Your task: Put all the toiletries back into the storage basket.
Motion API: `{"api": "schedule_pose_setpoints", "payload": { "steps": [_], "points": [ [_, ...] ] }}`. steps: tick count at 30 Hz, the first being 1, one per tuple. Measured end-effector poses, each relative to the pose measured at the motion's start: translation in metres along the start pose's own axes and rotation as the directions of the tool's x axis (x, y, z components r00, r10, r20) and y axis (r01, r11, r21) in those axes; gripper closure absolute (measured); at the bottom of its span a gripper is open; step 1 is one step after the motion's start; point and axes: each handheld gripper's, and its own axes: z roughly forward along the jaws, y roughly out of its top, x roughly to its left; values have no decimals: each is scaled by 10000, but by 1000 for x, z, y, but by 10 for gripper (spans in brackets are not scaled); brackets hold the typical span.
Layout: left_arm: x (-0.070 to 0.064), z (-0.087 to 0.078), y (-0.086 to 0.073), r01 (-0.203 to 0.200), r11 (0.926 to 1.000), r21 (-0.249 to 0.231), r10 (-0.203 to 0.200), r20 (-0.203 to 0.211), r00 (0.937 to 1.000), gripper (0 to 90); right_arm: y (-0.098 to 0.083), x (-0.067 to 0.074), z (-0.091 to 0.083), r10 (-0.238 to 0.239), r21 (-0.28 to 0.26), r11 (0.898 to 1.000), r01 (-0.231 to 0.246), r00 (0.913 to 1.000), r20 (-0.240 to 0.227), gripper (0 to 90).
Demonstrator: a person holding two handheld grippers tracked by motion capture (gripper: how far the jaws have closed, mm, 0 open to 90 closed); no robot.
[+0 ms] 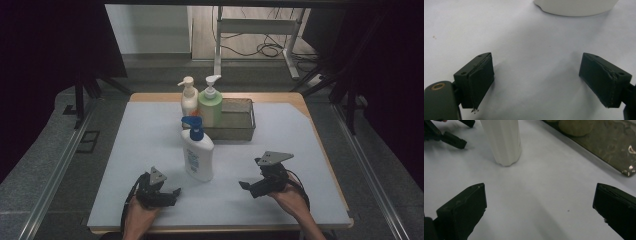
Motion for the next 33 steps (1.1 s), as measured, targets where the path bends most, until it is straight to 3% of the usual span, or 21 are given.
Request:
{"api": "schedule_pose_setpoints", "payload": {
  "steps": [10,15,33],
  "points": [
    [-1,-2,0,-231,9996,-185,228,-153,9996,123,22,5,7,-224,-350,9991,218,9996,-159,0],
    [0,-2,0,-201,9993,-316,195,-180,9996,120,34,7,12,-109,-613,9981,81,9990,-445,0],
    [-1,-1,-1,-340,9991,-237,332,-330,9989,118,64,19,29,-292,-708,9972,248,9977,-614,0]
  ]
}}
